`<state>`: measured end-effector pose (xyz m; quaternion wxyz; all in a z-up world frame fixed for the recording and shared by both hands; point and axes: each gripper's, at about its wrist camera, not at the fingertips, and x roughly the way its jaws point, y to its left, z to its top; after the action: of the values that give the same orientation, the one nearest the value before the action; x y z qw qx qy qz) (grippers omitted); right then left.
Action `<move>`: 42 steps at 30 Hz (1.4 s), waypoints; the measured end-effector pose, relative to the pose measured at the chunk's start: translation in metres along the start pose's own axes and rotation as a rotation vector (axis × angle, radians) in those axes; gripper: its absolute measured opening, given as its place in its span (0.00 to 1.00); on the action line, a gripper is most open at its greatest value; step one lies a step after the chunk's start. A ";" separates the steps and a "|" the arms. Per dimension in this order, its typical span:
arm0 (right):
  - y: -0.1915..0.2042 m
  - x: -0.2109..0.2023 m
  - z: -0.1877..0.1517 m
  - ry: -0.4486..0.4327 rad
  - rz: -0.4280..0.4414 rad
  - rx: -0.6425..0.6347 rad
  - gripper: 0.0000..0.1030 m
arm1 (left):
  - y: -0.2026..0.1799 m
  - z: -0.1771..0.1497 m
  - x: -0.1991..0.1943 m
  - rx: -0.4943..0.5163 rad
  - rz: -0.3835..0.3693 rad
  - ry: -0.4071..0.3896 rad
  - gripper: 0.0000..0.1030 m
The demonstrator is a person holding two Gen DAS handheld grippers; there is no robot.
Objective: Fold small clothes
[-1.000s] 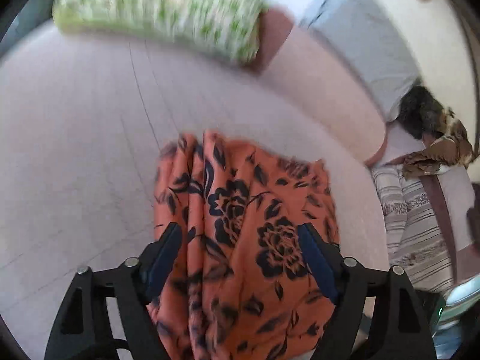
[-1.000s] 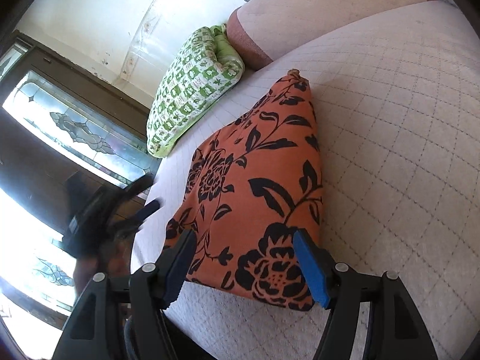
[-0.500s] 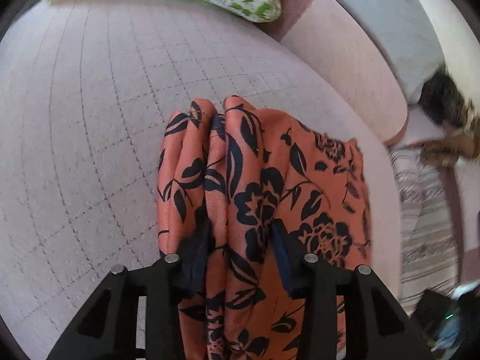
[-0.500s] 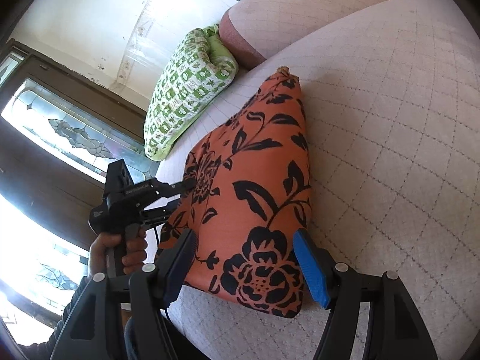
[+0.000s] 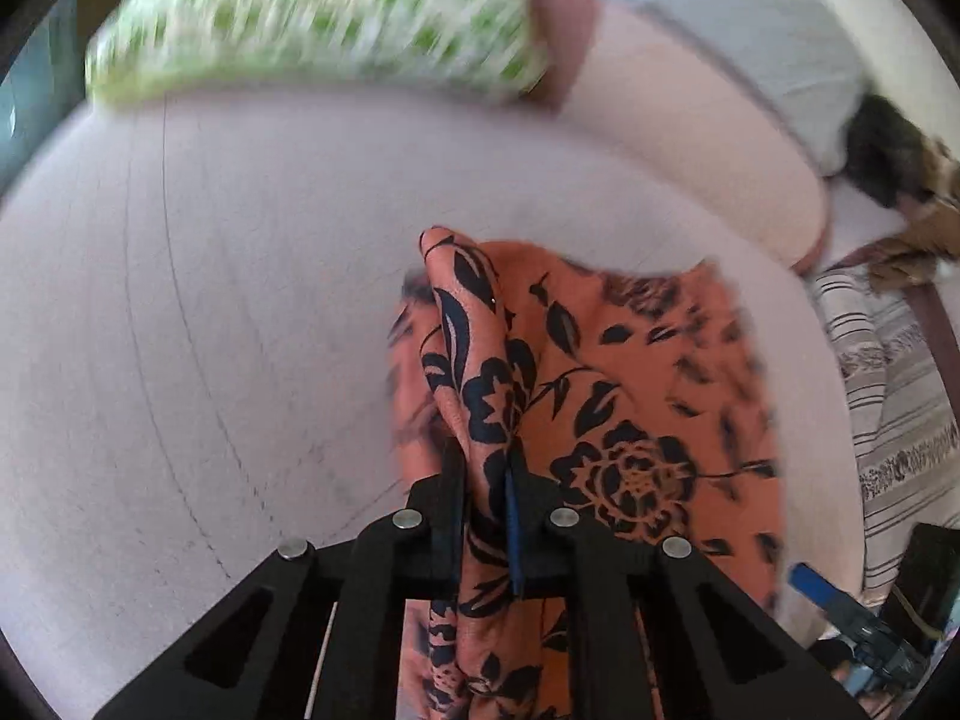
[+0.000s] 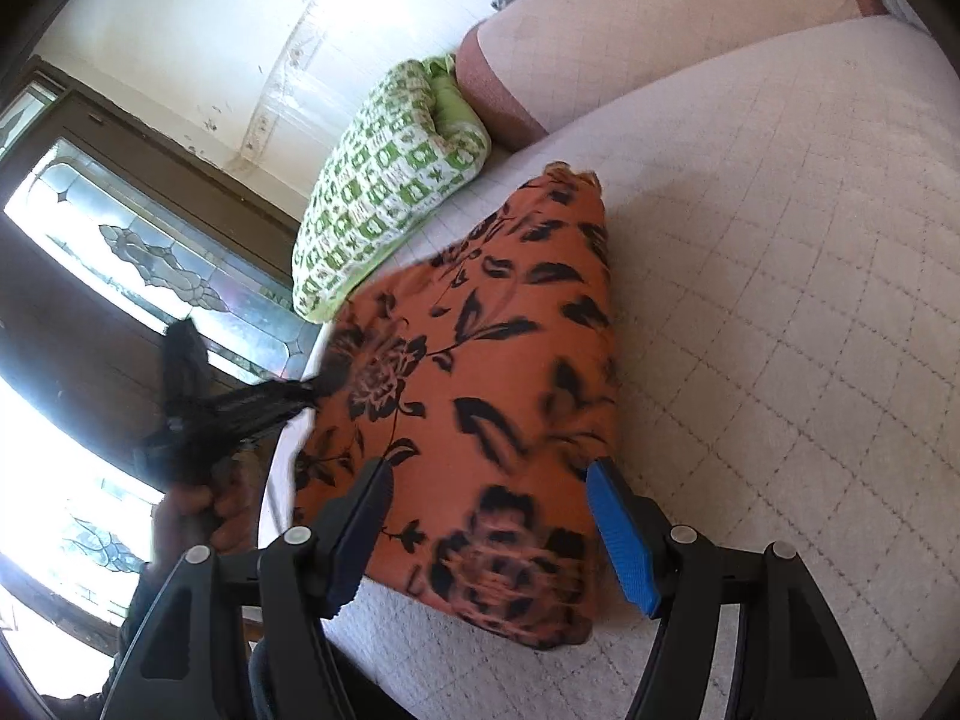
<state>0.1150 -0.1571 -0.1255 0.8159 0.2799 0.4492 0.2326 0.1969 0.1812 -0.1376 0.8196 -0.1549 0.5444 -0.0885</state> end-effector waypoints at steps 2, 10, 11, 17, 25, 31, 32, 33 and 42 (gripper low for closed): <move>0.000 0.003 -0.002 0.018 -0.008 -0.012 0.68 | 0.008 0.000 0.009 -0.010 -0.027 0.013 0.13; 0.020 0.011 0.006 0.026 0.046 -0.048 0.71 | 0.012 -0.002 0.005 -0.023 -0.063 0.002 0.18; 0.023 0.014 0.006 0.032 0.069 -0.049 0.76 | 0.018 -0.004 0.005 -0.030 -0.065 0.001 0.24; -0.002 0.052 -0.010 0.150 0.077 0.066 0.82 | 0.007 -0.017 -0.061 -0.011 -0.040 -0.143 0.38; -0.007 0.026 -0.001 0.098 0.124 0.103 0.82 | -0.029 -0.039 -0.029 0.094 0.046 -0.073 0.38; -0.055 0.024 0.008 0.125 0.084 0.257 0.82 | -0.006 -0.046 -0.011 0.060 0.097 -0.066 0.46; -0.058 0.028 0.006 0.144 0.100 0.277 0.82 | -0.007 -0.044 -0.015 0.056 0.098 -0.069 0.45; -0.059 0.034 0.003 0.168 0.123 0.295 0.82 | -0.010 -0.042 -0.022 0.065 0.101 -0.088 0.45; -0.046 0.053 -0.010 0.220 0.102 0.312 0.68 | -0.045 -0.041 -0.030 0.200 0.148 -0.167 0.45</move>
<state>0.1376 -0.1551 -0.1925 0.6957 0.3984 0.5515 0.2304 0.1481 0.1420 -0.1105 0.8776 -0.0388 0.4728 -0.0683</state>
